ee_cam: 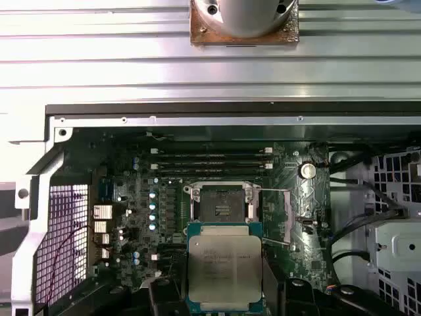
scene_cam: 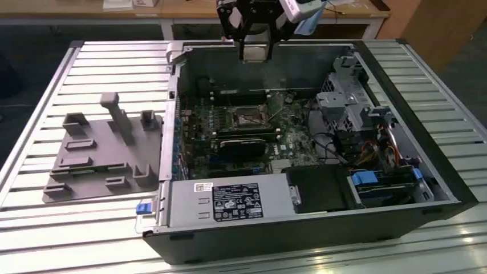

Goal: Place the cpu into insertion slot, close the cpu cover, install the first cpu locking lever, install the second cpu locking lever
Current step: 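Place the cpu into insertion slot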

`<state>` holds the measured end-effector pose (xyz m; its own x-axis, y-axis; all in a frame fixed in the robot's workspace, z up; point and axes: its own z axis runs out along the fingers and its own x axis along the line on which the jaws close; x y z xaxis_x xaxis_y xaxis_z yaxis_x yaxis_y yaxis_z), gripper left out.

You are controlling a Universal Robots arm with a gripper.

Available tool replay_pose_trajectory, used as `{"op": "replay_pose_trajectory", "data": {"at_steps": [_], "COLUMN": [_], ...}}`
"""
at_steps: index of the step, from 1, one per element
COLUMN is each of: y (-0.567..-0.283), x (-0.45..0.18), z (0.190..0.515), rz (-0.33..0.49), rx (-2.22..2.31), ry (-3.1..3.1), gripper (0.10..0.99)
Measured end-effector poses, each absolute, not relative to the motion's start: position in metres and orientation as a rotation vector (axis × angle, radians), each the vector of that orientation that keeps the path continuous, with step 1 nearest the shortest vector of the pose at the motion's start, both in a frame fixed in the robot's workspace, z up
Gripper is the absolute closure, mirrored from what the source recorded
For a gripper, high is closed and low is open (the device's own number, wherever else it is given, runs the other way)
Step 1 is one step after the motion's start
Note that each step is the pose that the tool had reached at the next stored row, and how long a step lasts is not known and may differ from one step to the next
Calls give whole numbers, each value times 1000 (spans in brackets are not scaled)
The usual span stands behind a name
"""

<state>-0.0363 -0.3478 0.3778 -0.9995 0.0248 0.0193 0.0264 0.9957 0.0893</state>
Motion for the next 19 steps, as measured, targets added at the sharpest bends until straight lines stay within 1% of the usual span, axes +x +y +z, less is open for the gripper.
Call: {"op": "replay_pose_trajectory", "data": {"at_steps": [13,19], "y": [-348,-348], "x": [-36,-37], "z": [377,369], "rz": [-140,-140], "rx": [-40,-40], "ry": [-3120,-3120], "gripper": [549,549]}}
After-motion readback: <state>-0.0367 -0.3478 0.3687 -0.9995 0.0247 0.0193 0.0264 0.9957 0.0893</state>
